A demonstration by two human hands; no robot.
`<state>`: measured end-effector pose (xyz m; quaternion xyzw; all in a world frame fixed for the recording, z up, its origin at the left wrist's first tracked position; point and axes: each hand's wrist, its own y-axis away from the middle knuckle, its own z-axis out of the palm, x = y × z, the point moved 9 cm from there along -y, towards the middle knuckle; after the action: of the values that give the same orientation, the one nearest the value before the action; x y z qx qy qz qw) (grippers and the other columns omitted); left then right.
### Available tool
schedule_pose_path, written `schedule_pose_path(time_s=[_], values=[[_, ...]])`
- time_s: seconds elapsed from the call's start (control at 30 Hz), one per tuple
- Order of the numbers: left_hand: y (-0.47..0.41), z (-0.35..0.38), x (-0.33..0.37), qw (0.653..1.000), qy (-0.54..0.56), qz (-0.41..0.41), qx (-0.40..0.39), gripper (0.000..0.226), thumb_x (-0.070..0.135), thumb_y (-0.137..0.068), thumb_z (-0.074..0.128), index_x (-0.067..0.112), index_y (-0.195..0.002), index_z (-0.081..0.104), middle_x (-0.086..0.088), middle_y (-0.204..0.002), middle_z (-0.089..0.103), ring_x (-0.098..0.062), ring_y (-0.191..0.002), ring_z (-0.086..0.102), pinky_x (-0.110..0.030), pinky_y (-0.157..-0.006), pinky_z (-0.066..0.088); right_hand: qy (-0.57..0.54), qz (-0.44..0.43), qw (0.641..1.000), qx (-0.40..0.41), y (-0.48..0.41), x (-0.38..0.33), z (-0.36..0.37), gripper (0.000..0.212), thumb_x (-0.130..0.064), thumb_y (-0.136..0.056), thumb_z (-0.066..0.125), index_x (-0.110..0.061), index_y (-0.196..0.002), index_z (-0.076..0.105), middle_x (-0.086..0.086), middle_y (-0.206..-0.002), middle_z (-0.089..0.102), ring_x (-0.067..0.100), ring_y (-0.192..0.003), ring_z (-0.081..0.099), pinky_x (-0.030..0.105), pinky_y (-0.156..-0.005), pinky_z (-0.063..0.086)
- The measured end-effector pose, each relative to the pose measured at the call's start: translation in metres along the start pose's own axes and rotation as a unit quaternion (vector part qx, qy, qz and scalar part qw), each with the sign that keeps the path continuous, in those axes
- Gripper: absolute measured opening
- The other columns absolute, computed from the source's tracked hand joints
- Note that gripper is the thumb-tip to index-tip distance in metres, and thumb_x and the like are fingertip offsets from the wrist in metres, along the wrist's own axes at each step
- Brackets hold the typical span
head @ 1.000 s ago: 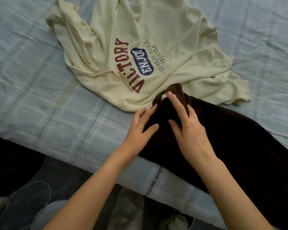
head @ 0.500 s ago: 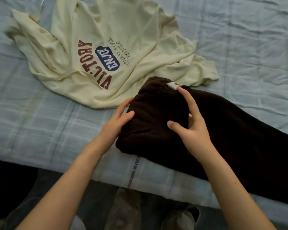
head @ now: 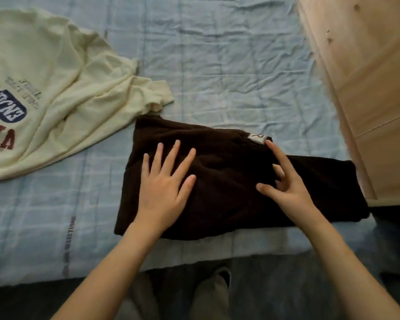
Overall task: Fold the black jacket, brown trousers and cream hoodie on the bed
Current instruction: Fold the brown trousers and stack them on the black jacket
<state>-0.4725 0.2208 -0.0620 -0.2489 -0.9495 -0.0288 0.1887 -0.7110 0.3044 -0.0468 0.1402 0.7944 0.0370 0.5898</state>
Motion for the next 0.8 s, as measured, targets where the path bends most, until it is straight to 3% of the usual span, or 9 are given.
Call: schedule_pose_path(time_s=[0.1,0.17,0.23,0.3,0.37,0.5,0.57,0.7,0.8], values=[[-0.008,0.053,0.033,0.992,-0.123,-0.005,-0.037,0.057,0.051,-0.100,0.019,0.033,-0.154,0.023,-0.007,-0.163,0.018,-0.036,-0.150,0.008,-0.057,-0.119,0.009,0.056,0.045,0.996,0.059,-0.005,0.041,-0.022,0.085,-0.006,-0.090,0.065,-0.062,-0.143,0.028,-0.014,-0.141,0.047,-0.005,-0.129,0.044,0.040,-0.111,0.042],[-0.011,0.077,0.035,0.986,-0.159,-0.013,-0.050,0.059,0.050,-0.100,0.018,0.029,-0.155,0.022,-0.011,-0.162,0.016,-0.038,-0.149,0.007,-0.059,-0.118,0.009,0.084,0.046,0.992,0.081,-0.008,0.054,-0.019,0.081,-0.027,-0.088,0.068,-0.066,-0.142,0.023,-0.017,-0.127,0.047,-0.019,-0.116,0.043,0.027,-0.096,0.044],[-0.014,0.085,0.031,0.983,-0.175,-0.015,-0.046,0.059,0.050,-0.100,0.019,0.028,-0.155,0.022,-0.013,-0.162,0.017,-0.039,-0.149,0.008,-0.059,-0.118,0.010,0.093,0.038,0.989,0.107,-0.008,0.056,-0.016,0.079,-0.050,-0.083,0.067,-0.068,-0.142,0.018,-0.026,-0.122,0.040,-0.030,-0.108,0.038,0.016,-0.085,0.037],[-0.014,0.083,0.030,0.982,-0.184,-0.012,-0.051,0.059,0.049,-0.100,0.022,0.028,-0.155,0.022,-0.013,-0.162,0.018,-0.040,-0.149,0.009,-0.059,-0.118,0.010,0.098,0.035,0.986,0.132,-0.007,0.057,-0.013,0.079,-0.060,-0.081,0.064,-0.069,-0.142,0.014,-0.020,-0.121,0.043,-0.023,-0.105,0.045,0.013,-0.080,0.034],[-0.012,0.078,0.033,0.982,-0.180,-0.007,-0.055,0.058,0.049,-0.100,0.023,0.029,-0.155,0.022,-0.011,-0.162,0.018,-0.039,-0.149,0.009,-0.057,-0.119,0.009,0.096,0.032,0.984,0.148,-0.005,0.058,-0.008,0.079,-0.055,-0.085,0.066,-0.069,-0.142,0.013,-0.010,-0.123,0.046,-0.015,-0.099,0.050,0.011,-0.078,0.034],[-0.014,0.052,0.025,0.994,-0.105,-0.003,-0.018,0.055,0.047,-0.099,0.032,0.030,-0.150,0.035,-0.005,-0.160,0.027,-0.031,-0.149,0.017,-0.050,-0.120,0.011,0.067,0.018,0.982,0.174,-0.008,0.064,-0.012,0.081,-0.036,-0.087,0.072,-0.065,-0.143,0.021,-0.031,-0.114,0.037,-0.036,-0.100,0.037,0.001,-0.072,0.038],[-0.011,0.040,0.007,0.996,-0.091,-0.015,0.000,0.054,0.045,-0.098,0.032,0.030,-0.150,0.035,0.000,-0.159,0.029,-0.024,-0.148,0.021,-0.049,-0.119,0.012,0.054,0.024,0.983,0.175,-0.009,0.067,-0.014,0.080,-0.032,-0.087,0.073,-0.064,-0.143,0.024,-0.034,-0.116,0.036,-0.037,-0.100,0.036,-0.002,-0.073,0.039],[-0.002,0.047,-0.008,0.991,-0.125,-0.013,-0.056,0.057,0.047,-0.099,0.025,0.031,-0.154,0.025,0.000,-0.162,0.021,-0.022,-0.150,0.015,-0.051,-0.121,0.011,0.056,0.034,0.983,0.173,-0.007,0.061,-0.010,0.079,-0.024,-0.089,0.072,-0.060,-0.144,0.028,-0.035,-0.117,0.037,-0.036,-0.100,0.036,-0.005,-0.077,0.037],[-0.003,0.041,-0.012,0.991,-0.122,-0.018,-0.046,0.055,0.043,-0.100,0.030,0.031,-0.153,0.028,0.001,-0.160,0.026,-0.022,-0.149,0.020,-0.051,-0.120,0.015,0.043,0.041,0.985,0.164,-0.008,0.054,-0.010,0.076,-0.022,-0.091,0.069,-0.063,-0.142,0.030,-0.024,-0.118,0.047,-0.033,-0.102,0.039,0.010,-0.090,0.038]])
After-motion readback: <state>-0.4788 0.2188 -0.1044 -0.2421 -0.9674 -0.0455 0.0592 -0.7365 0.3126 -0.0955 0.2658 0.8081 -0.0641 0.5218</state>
